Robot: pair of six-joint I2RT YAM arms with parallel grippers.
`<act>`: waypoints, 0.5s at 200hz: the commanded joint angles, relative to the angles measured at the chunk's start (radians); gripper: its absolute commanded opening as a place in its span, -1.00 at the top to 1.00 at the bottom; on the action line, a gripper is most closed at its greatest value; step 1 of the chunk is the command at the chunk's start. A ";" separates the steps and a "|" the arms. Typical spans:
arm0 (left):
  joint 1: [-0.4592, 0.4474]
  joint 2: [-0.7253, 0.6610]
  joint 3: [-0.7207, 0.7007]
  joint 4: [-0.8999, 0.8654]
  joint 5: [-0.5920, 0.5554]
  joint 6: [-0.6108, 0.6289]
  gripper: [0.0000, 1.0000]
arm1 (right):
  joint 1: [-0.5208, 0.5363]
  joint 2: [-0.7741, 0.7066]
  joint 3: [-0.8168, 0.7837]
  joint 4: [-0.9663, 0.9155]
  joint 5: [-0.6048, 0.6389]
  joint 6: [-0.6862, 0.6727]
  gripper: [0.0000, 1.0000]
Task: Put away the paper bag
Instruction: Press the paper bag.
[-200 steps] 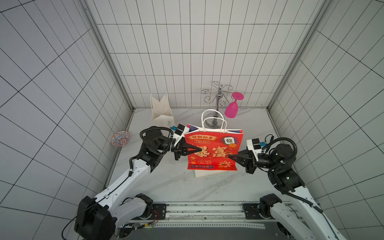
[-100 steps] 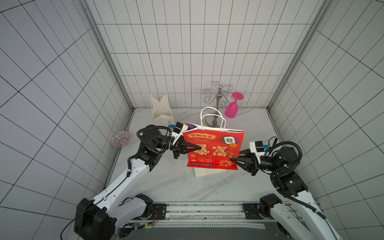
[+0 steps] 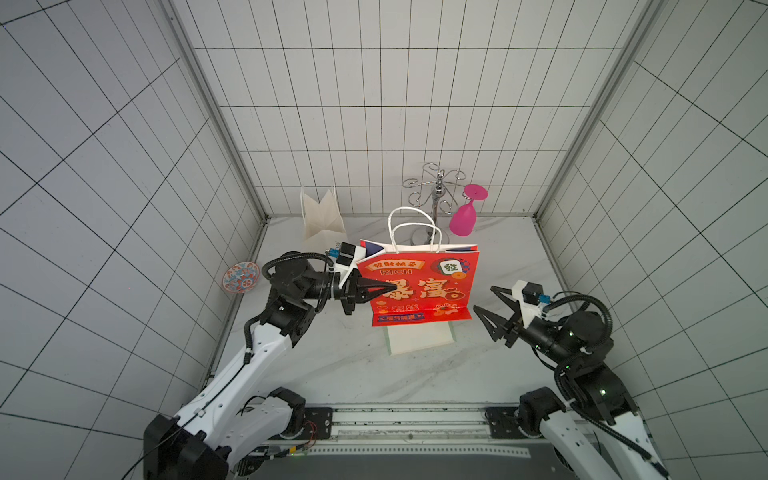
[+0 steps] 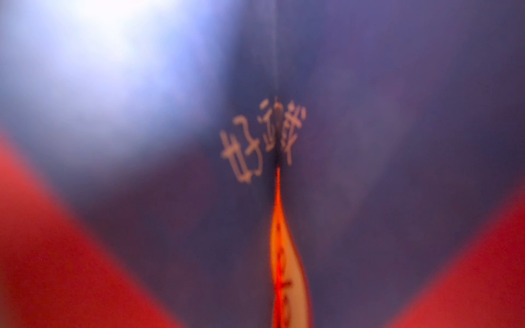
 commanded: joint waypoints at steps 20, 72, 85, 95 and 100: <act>0.002 0.007 0.008 -0.025 0.026 0.006 1.00 | 0.003 0.042 -0.032 0.137 -0.310 -0.039 -0.58; -0.021 0.019 0.006 -0.027 0.077 -0.010 1.00 | 0.029 0.165 -0.046 0.407 -0.525 -0.025 -0.54; -0.027 0.024 0.011 -0.027 0.084 -0.015 1.00 | 0.048 0.191 -0.034 0.395 -0.517 -0.061 -0.47; -0.032 0.026 0.015 -0.027 0.086 -0.021 1.00 | 0.056 0.205 -0.028 0.383 -0.524 -0.083 -0.39; -0.032 0.026 0.017 -0.027 0.086 -0.024 1.00 | 0.059 0.210 -0.027 0.381 -0.528 -0.089 -0.35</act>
